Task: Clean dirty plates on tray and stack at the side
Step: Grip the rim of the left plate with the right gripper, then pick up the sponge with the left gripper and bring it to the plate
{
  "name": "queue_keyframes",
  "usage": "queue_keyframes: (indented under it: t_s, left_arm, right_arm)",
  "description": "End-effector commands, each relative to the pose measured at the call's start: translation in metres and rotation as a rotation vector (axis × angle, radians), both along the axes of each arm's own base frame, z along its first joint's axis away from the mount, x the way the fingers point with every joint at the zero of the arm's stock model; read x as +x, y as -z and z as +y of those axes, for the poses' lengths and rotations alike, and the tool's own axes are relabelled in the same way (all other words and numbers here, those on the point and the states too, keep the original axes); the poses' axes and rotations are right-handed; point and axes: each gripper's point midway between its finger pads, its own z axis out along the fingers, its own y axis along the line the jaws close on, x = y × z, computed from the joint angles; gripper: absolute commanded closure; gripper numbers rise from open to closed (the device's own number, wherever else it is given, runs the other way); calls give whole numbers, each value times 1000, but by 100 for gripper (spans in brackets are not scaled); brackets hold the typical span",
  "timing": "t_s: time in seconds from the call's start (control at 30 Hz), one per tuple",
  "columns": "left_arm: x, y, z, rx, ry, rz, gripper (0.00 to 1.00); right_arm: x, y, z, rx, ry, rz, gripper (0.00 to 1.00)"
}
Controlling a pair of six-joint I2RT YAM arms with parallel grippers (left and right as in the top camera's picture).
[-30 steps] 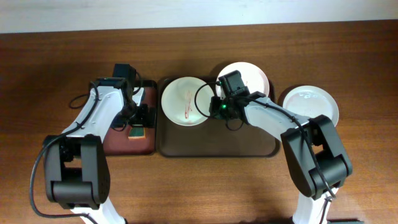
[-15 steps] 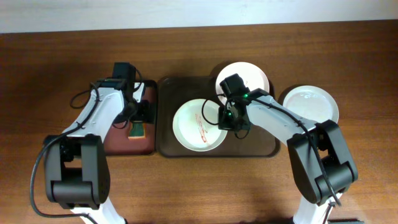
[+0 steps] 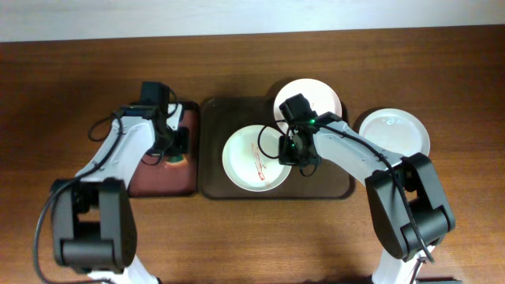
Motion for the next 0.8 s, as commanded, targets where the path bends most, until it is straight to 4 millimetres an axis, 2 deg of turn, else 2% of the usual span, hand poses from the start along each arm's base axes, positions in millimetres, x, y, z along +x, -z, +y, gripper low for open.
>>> queue_keyframes:
  t_s: [0.0,0.03,0.2,0.37,0.57,0.77]
  left_arm:
    - [21,-67,-2,-38,2,-209,100]
    - [22,-79,-2,-40,2,-243,100]
    - [12,-170,1,-41,0,-492,100]
    - [-1,-225,3,-43,-3,-658,100]
    - [-6,-255,3,-50,-2,-759,100]
    - [-6,-262,3,-51,-2,-788,100]
  right_arm:
    - [-2,0,-8,-50,-10,-14,96]
    - [-2,0,-8,-50,-10,-14,96]
    - [-2,0,-8,-50,-10,-14,96]
    - [-2,0,-7,-50,-10,-14,96]
    - [-2,0,-7,-50,-10,-14,96]
    - [-2,0,-8,-50,-10,-14,96]
